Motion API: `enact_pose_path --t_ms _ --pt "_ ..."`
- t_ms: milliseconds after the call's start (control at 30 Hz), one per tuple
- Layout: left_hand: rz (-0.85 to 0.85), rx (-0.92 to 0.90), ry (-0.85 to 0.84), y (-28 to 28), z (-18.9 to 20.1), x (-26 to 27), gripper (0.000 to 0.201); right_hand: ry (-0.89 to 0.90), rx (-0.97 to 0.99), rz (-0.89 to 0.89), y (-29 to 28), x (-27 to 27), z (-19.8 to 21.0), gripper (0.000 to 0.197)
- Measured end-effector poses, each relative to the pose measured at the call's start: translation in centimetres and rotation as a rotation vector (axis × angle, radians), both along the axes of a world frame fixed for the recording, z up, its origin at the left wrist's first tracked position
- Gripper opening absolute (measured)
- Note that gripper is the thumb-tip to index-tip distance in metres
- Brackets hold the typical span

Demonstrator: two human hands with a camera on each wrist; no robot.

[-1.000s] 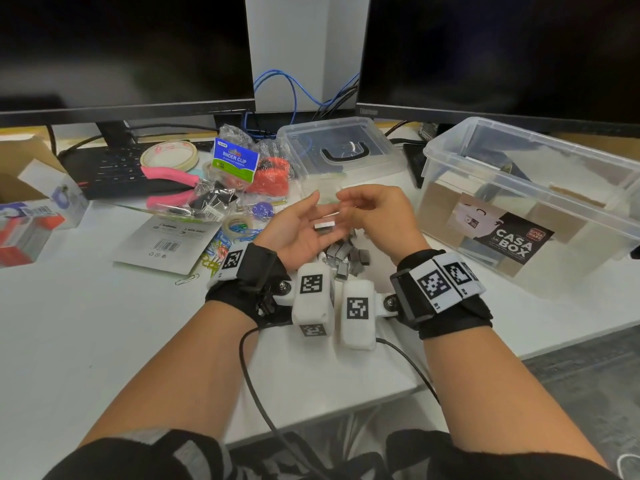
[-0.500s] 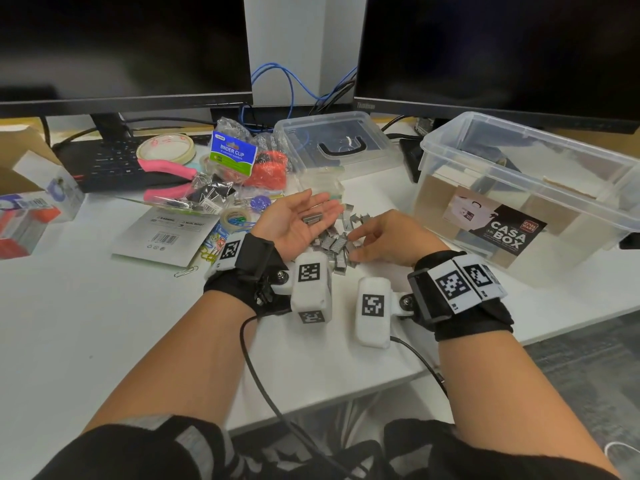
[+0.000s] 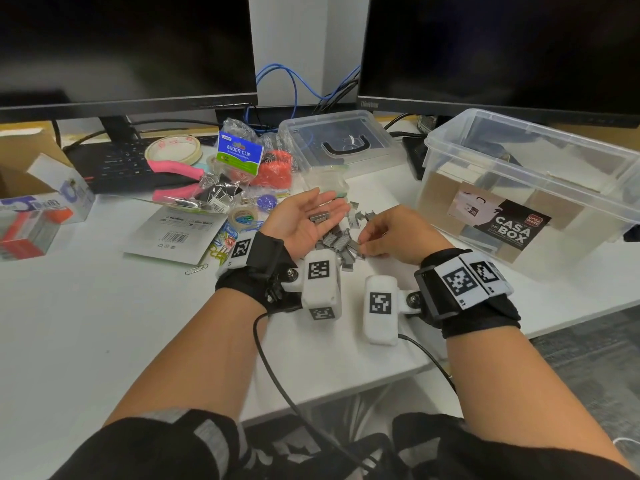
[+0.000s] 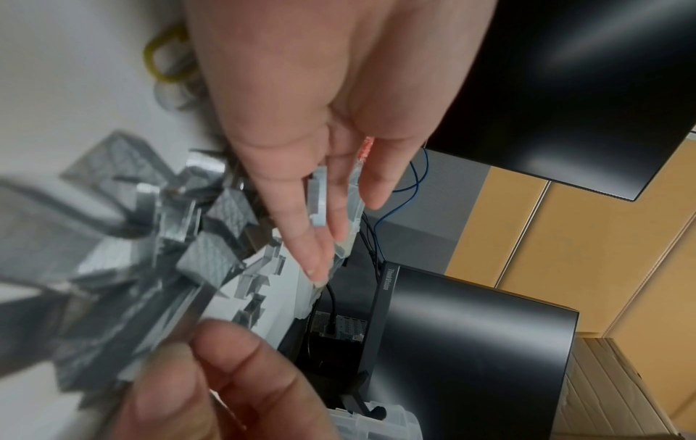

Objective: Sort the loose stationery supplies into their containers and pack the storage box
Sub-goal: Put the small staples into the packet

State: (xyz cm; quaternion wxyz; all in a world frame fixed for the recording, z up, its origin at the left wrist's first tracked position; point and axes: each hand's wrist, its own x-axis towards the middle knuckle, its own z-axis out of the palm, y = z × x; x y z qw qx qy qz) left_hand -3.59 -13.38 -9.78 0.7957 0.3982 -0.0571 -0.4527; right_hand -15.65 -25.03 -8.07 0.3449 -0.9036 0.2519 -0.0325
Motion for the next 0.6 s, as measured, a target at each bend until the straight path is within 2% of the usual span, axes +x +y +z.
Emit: enact_pose_path --t_ms 200,400,433,533,600 --pt "0.011 -0.006 0.002 0.0 -0.1 0.0 0.025 0.031 -0.074 0.029 0.4 -0.3 0.3 0.027" --pt "0.003 0.005 -0.009 0.0 -0.1 0.1 0.025 -0.093 -0.107 -0.054 0.3 0.5 1.1 0.025" --pt "0.002 0.007 -0.01 0.0 -0.1 0.1 0.025 -0.079 -0.125 -0.055 0.4 0.7 1.4 0.027" --pt "0.003 0.008 -0.002 -0.1 -0.2 0.3 0.026 0.14 -0.239 0.038 0.8 0.7 1.8 0.036" --pt "0.001 0.006 -0.002 -0.1 -0.2 0.3 0.026 0.218 -0.246 0.086 1.1 0.4 1.6 0.038"
